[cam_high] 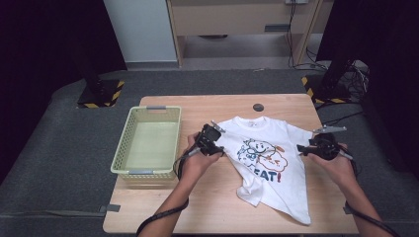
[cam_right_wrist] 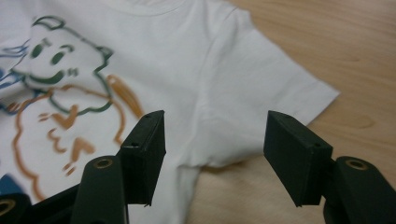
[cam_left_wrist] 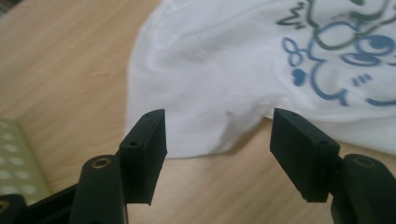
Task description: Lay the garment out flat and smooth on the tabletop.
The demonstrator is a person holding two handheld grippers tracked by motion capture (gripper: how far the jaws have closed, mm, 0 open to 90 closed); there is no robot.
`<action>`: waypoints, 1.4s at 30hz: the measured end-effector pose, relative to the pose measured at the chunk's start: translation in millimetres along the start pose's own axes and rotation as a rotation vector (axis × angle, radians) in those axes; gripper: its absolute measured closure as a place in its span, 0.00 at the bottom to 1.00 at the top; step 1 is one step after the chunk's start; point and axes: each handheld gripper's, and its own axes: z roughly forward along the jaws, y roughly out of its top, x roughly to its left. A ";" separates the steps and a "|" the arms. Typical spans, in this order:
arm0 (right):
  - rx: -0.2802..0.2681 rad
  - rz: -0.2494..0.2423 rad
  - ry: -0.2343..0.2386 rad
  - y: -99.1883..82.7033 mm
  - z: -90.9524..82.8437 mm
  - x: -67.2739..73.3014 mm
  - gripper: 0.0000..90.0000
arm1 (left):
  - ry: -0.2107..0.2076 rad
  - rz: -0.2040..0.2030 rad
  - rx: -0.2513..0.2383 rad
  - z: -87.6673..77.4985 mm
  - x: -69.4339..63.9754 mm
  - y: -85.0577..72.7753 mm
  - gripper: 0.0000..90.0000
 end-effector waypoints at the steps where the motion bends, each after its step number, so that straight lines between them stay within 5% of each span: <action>1: 0.003 -0.011 0.020 -10.0 -3.1 12.7 0.43 | -0.010 0.000 0.000 2.3 -9.7 -7.3 0.39; 16: 0.066 -0.138 0.052 -54.1 -29.4 71.3 0.41 | -0.047 0.008 -0.009 -0.1 -61.6 -57.2 0.37; 29: 0.091 -0.155 0.086 -83.8 -64.8 98.3 0.44 | -0.075 0.056 -0.096 -37.5 -103.8 -66.0 0.37; 33: 0.133 -0.190 0.091 -95.7 -69.7 108.6 0.48 | -0.095 0.028 -0.160 -48.0 -110.6 -68.9 0.38; 35: 0.132 -0.228 0.091 -97.7 -74.1 113.6 0.50 | -0.100 0.024 -0.179 -50.0 -112.8 -69.8 0.38; 42: 0.114 -0.241 0.094 -97.9 -80.2 114.5 0.64 | -0.129 0.069 -0.176 -46.4 -127.4 -69.0 0.41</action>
